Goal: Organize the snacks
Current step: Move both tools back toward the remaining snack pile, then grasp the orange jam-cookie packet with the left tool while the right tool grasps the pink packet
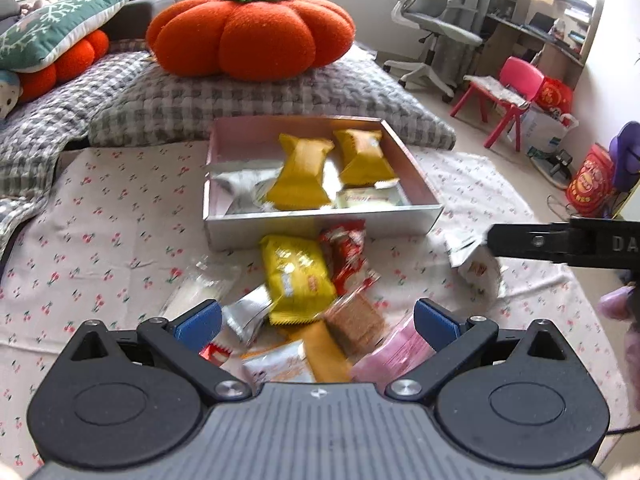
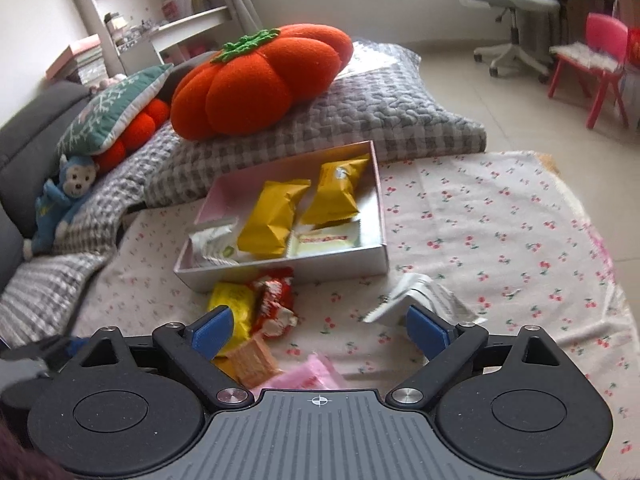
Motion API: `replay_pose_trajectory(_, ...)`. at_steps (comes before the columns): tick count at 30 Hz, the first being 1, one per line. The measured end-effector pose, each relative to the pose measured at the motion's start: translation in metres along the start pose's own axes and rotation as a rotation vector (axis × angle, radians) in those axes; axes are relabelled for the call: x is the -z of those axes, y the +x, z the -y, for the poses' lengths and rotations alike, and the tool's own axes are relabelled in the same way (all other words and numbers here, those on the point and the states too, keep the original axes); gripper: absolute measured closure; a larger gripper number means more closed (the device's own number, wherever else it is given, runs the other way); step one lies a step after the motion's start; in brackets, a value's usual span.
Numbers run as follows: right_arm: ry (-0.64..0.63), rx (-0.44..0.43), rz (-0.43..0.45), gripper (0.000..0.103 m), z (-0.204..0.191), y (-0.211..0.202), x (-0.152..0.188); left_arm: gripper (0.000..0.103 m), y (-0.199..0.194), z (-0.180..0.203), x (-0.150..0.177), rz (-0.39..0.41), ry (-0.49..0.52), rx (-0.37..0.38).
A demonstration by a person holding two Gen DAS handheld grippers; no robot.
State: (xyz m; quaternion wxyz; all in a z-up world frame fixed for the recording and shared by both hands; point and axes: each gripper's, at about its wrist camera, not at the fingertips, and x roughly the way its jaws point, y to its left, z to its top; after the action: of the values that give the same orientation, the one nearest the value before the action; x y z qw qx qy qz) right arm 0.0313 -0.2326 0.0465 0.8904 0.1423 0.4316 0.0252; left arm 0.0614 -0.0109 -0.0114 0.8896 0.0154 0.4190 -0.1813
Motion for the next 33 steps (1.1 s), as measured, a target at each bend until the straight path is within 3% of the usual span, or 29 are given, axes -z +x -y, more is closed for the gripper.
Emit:
replay_pose_trajectory(10, -0.041, 0.037, 0.053, 0.006, 0.014, -0.008, 0.028, 0.0, -0.004, -0.024, 0.024, 0.001, 0.011, -0.026)
replay_pose_trajectory(16, -0.052, 0.055, -0.004, 0.005, 0.012, 0.006, 0.044, 0.004, 0.007, -0.038, 0.033, -0.097, -0.048, -0.05)
replay_pose_trajectory(22, -0.019, 0.063, -0.13, 0.005, 0.004, 0.031, 0.056, 0.022, 0.007, -0.044, 0.034, -0.151, -0.13, 0.011)
replay_pose_trajectory(28, 0.059, 0.053, -0.189, 0.005, 0.003, 0.05, 0.061, 0.042, 0.012, -0.046, 0.037, -0.192, -0.21, 0.106)
replay_pose_trajectory(33, 0.112, 0.04, -0.2, 0.005, -0.002, 0.06, 0.057, 0.05, 0.022, -0.04, 0.039, -0.202, -0.217, 0.09)
